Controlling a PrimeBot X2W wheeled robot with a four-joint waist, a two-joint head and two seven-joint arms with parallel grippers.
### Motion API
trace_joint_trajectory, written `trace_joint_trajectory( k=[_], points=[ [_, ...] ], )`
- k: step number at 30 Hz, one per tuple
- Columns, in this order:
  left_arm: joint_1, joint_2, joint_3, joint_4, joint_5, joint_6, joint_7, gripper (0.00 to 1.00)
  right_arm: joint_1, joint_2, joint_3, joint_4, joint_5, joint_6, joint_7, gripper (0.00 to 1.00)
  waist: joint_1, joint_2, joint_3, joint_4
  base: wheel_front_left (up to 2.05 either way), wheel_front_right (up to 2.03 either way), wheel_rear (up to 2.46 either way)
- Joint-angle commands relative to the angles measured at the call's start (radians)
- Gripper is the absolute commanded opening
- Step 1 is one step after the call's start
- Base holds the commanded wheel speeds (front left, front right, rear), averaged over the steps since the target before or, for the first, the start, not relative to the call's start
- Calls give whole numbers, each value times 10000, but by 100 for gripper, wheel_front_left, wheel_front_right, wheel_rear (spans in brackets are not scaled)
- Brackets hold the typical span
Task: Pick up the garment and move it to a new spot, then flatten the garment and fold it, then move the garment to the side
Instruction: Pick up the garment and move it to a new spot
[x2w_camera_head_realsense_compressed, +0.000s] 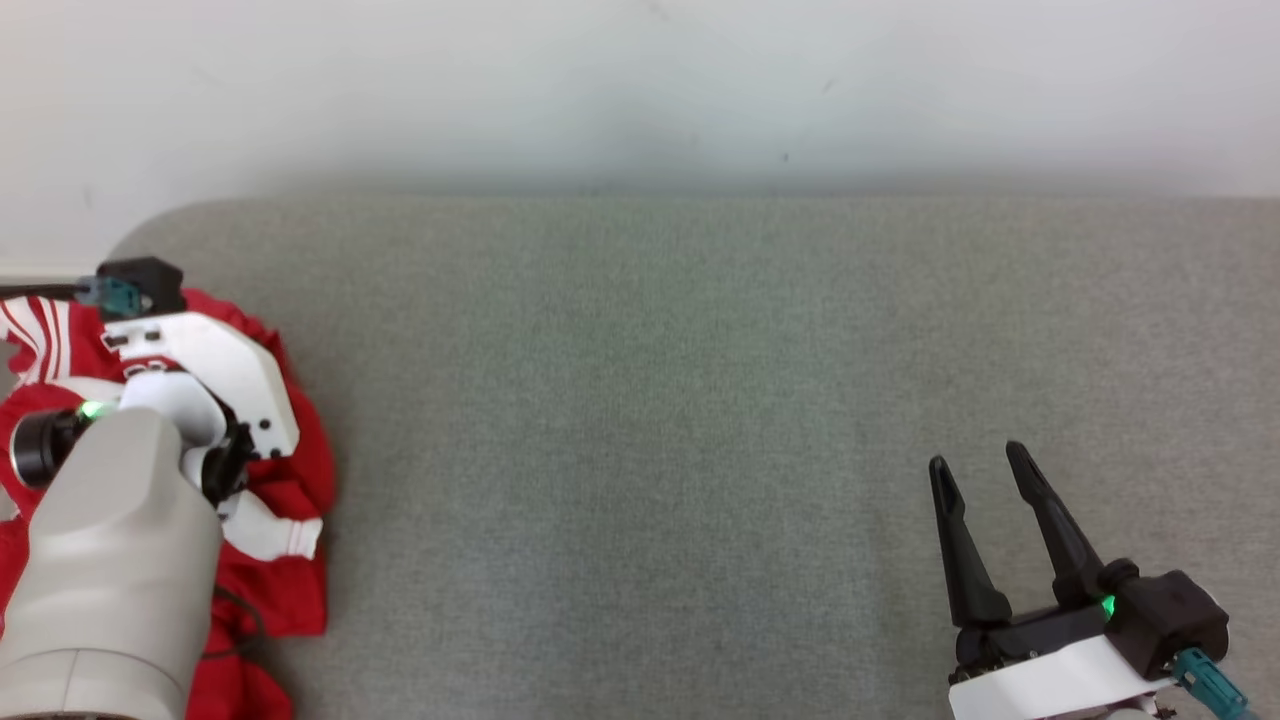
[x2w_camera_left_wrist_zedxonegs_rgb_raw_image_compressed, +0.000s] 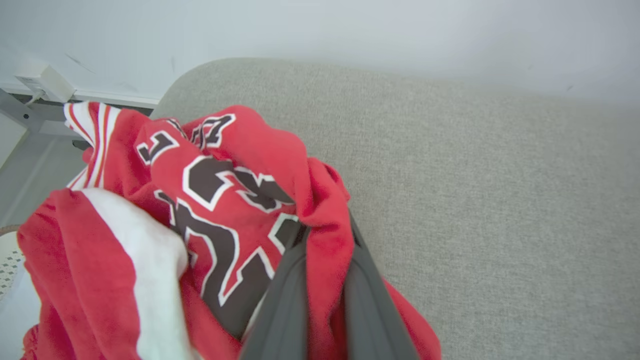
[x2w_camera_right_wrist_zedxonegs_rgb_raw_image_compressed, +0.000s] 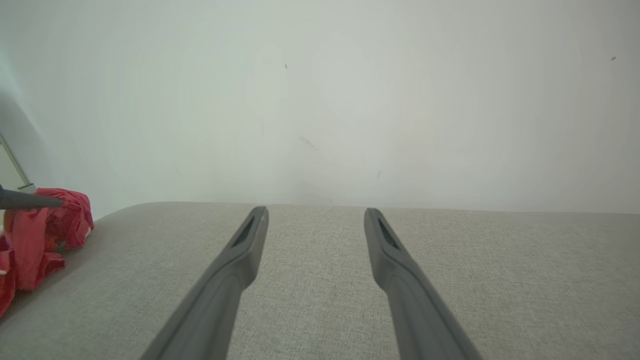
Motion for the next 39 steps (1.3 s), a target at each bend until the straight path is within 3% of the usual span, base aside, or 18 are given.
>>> trace_joint_trajectory(
  k=[1, 12, 19, 25, 32, 39],
  points=[
    [-120, 32, -72, -100, 63, -60, -68, 0, 189, -28, -41, 42, 74, -18, -2, 100, 1, -1, -410, -88, 0, 0, 0],
    [-393, -802, -748, -1461, -975, -158, -118, 0, 829, -30, -452, -38, 34, -19, -2, 100, 1, -1, -1490, -509, 0, 0, 0],
    [-26, -787, -2008, -3753, -2149, -158, 180, 0, 1013, -30, -756, -73, -99, -18, -2, 100, 1, -1, -1607, -907, 0, 0, 0],
    [413, -548, -2544, -5998, -3275, -158, 662, 0, 1080, -31, -790, -81, -171, -19, -2, 100, 1, -1, -1662, -1361, 0, 0, 0],
    [965, -587, -2426, -8213, -4088, -145, 1107, 0, 1130, -28, -778, -89, -245, -18, -2, 100, 1, -1, -1722, -1838, 0, 0, 0],
    [2162, -831, -2353, -10021, -4682, 181, 1360, 0, 1107, -30, -769, -100, -210, -18, -2, 100, 1, -1, -1658, -2348, 0, 0, 0]
  ],
)
